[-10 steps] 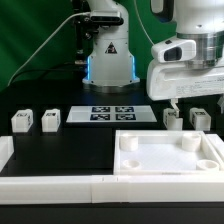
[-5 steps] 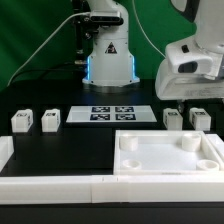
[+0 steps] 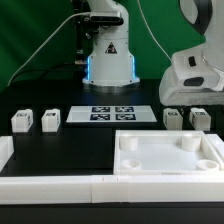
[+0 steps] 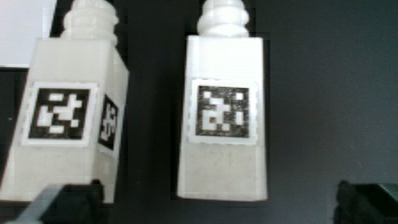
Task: Assemble one leg
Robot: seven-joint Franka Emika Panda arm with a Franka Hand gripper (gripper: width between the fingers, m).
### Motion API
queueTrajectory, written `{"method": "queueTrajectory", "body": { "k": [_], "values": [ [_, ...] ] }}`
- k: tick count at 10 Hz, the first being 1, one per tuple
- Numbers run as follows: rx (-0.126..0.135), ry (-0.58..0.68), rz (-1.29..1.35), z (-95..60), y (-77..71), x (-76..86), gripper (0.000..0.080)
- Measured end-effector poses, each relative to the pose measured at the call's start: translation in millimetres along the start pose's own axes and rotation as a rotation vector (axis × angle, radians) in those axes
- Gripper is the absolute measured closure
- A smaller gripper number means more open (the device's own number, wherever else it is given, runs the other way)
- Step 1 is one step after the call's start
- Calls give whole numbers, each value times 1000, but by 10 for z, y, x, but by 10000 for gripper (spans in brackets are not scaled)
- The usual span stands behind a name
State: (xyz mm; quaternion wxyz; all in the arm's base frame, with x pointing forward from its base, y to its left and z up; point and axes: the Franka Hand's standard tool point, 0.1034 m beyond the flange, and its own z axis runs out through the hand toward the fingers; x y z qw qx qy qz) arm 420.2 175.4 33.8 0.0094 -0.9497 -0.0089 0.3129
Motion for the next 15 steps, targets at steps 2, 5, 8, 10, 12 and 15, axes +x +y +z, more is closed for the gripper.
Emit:
{"method": "queueTrajectory", "body": {
  "k": [2, 5, 8, 10, 12, 15],
  "values": [
    [-5, -28, -7, 45, -33, -5, 151],
    [-34, -285, -10, 122, -18, -97, 151],
    [-33, -297, -10, 155, -25, -52, 151],
    [-35, -299, -8, 177, -34, -55, 151],
    [-42, -324, -9, 237, -51, -81, 151],
    [-51, -421, -10, 321, -15, -130, 151]
  ]
}}
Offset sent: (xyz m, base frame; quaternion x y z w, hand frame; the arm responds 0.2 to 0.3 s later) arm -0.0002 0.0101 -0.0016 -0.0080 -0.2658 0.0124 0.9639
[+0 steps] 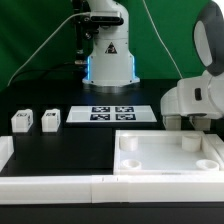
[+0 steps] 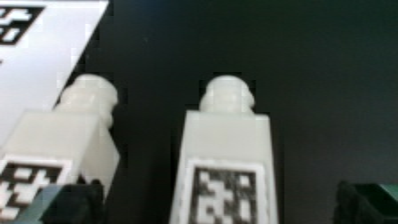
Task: Assemble one leg
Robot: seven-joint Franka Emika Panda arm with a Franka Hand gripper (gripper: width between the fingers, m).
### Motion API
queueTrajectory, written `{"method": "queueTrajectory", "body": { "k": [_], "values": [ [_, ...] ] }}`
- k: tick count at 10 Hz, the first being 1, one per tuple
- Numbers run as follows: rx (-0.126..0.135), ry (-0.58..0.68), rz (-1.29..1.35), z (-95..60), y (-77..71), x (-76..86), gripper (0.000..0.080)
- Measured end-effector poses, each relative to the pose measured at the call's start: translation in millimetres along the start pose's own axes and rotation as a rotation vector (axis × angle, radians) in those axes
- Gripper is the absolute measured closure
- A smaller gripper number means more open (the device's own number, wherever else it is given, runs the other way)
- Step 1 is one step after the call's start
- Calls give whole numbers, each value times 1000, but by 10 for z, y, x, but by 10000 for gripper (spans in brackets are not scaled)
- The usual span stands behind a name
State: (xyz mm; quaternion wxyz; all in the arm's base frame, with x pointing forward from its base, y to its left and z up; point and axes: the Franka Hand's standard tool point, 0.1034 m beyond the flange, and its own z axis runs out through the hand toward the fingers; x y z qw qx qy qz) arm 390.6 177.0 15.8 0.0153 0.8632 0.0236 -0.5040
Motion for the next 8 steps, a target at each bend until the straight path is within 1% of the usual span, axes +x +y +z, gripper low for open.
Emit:
{"method": "queueTrajectory", "body": {
  "k": [1, 6, 8],
  "values": [
    [2, 8, -1, 0, -13, 50, 151],
    [4, 7, 2, 51, 10, 66, 151],
    [5, 7, 3, 50, 16, 67, 411]
  ]
}}
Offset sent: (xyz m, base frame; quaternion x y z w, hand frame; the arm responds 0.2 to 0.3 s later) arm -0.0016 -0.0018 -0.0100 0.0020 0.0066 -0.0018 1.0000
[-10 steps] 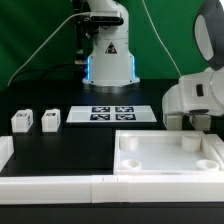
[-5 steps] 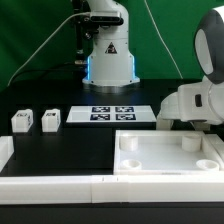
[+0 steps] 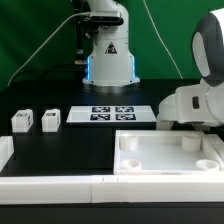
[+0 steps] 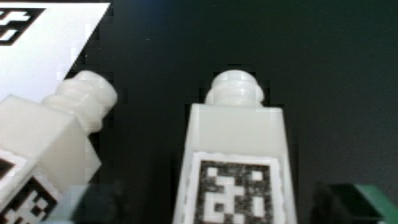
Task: Assemble one leg
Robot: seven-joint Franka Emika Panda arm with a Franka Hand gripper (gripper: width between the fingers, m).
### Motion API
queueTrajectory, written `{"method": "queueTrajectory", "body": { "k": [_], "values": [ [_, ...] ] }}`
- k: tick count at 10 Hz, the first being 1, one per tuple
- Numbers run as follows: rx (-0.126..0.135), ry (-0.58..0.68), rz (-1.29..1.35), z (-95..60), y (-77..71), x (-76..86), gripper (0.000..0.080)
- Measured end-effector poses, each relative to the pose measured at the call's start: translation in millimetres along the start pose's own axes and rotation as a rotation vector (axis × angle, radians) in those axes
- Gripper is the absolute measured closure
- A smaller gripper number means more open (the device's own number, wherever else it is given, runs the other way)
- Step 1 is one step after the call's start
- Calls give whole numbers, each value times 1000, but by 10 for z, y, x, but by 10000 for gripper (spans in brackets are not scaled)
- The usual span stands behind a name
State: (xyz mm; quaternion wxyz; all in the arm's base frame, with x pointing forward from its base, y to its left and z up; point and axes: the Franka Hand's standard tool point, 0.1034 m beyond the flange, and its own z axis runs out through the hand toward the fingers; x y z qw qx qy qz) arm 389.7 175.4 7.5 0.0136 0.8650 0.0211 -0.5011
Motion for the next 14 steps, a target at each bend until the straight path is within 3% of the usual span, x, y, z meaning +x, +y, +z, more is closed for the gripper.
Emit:
{"method": "queueTrajectory", "body": {
  "k": [1, 2, 6, 11, 14],
  "values": [
    [0, 0, 0, 0, 0, 0, 411],
    [0, 0, 0, 0, -1, 0, 509],
    [5, 9, 18, -55, 32, -44, 509],
    [12, 36, 50, -403, 190, -454, 509],
    [17, 70, 57, -441, 196, -449, 509]
  ]
}}
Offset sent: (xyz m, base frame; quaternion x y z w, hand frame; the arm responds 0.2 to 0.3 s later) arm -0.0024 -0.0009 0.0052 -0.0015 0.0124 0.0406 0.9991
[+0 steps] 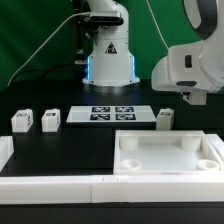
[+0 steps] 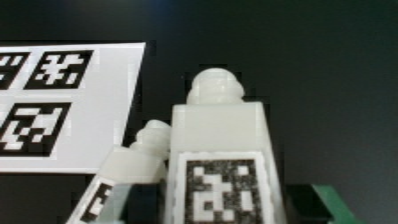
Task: Assemble one leg
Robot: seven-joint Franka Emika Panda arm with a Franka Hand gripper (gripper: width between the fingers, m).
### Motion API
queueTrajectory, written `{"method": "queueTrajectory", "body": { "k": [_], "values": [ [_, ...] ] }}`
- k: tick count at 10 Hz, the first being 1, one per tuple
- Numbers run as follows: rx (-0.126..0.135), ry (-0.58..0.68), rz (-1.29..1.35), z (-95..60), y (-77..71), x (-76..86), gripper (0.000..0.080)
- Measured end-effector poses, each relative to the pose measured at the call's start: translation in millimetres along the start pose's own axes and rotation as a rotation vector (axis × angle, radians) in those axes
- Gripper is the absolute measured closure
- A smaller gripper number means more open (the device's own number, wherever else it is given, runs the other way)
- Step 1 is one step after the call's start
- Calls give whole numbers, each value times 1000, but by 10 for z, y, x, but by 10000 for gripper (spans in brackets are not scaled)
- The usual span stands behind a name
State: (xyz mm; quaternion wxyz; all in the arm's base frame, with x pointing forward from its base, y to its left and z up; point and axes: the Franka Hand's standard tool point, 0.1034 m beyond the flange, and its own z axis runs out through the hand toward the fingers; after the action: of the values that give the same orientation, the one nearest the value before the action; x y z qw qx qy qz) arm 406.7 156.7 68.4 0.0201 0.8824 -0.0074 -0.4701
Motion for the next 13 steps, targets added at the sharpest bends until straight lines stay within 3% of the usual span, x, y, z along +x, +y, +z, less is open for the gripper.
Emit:
{"method": "queueTrajectory", "body": {
  "k": [1, 2, 5, 7, 9, 11, 13],
  "values": [
    [3, 19, -1, -12, -10, 30, 509],
    [18, 126, -2, -77, -47, 115, 508],
    [42, 431, -26, -160, -57, 130, 508],
    [54, 581, -68, -284, 72, 82, 508],
    [70, 791, -98, -503, 141, 64, 508],
    [82, 903, -106, -725, 154, 41, 508],
    [82, 908, -106, -668, 156, 58, 508]
  ]
}}
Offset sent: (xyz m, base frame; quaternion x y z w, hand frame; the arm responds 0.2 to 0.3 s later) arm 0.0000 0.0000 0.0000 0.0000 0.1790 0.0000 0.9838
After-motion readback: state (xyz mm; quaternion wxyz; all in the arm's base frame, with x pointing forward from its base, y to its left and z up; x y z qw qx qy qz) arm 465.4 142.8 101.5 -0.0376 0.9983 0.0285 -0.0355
